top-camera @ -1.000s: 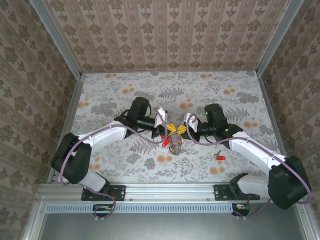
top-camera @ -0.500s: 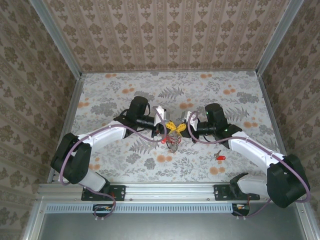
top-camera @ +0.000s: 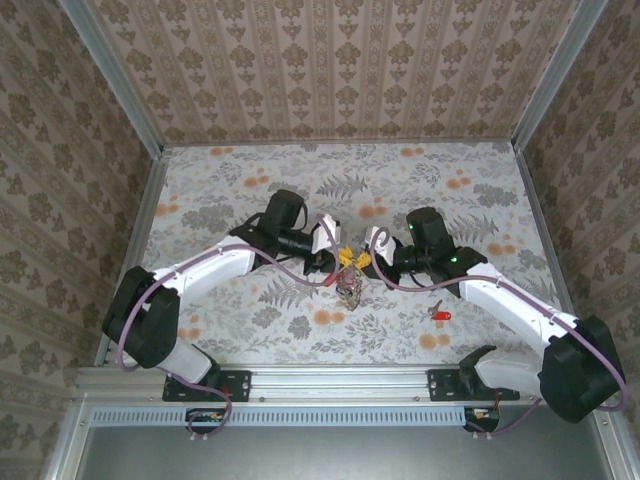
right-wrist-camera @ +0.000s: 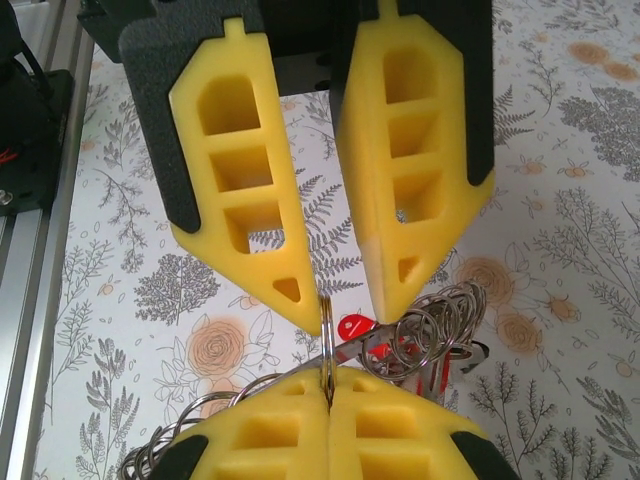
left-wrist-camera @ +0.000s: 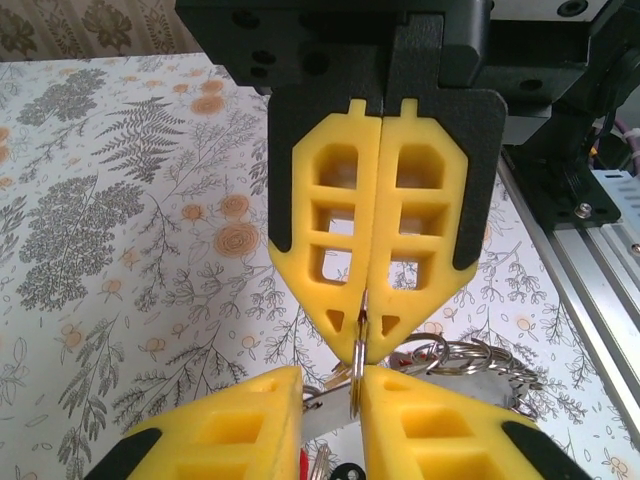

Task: Put the keys on the keyring

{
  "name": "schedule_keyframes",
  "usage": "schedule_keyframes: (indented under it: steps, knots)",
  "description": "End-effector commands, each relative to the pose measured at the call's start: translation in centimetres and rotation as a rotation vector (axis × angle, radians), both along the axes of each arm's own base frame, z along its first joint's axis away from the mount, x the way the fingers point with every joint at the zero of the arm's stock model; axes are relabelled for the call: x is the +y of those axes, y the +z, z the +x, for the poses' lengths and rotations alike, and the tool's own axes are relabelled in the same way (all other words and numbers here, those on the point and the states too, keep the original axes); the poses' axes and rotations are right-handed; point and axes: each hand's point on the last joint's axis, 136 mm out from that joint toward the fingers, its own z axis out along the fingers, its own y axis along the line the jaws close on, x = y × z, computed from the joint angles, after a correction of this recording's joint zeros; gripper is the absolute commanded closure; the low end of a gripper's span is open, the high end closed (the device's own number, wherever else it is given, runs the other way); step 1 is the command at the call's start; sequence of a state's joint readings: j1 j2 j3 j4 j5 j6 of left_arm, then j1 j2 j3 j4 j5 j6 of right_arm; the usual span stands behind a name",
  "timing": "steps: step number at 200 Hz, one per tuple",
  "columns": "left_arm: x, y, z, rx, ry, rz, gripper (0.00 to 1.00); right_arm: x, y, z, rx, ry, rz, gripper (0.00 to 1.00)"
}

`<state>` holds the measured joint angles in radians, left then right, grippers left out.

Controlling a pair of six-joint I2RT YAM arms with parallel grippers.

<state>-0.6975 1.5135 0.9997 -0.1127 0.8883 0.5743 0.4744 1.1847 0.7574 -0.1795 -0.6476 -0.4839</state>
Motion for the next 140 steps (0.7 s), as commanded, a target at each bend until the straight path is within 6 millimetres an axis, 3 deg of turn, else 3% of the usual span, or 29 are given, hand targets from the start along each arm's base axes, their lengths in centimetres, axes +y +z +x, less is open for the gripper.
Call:
schedule_keyframes:
  steps: [1, 66, 93, 104, 114, 140]
  knots:
    - [-0.4, -0.1, -0.2, -0.014, -0.030, 0.035, 0.78, 0.3, 2.3, 0.0, -0.072, 0.018, 0.008, 1.00]
    - [-0.4, -1.2, -0.8, -0.022, -0.052, 0.124, 0.81, 1.1, 3.7, -0.5, -0.101, 0.035, 0.028, 1.00]
    - [-0.4, -1.2, -0.7, -0.027, -0.048, 0.131, 0.91, 1.1, 3.7, -0.5, -0.107, 0.032, 0.022, 1.00]
    - [-0.3, -1.4, -0.7, -0.028, -0.047, 0.142, 1.00, 0.9, 3.8, -0.5, -0.116, 0.025, 0.018, 1.00]
    - [-0.2, -1.3, -0.7, -0.024, -0.045, 0.140, 1.00, 0.6, 3.8, -0.4, -0.127, 0.012, 0.011, 1.00]
    - [-0.3, 0.7, -1.0, -0.011, -0.052, 0.008, 1.00, -0.3, 2.9, -0.3, -0.126, -0.012, 0.015, 0.88]
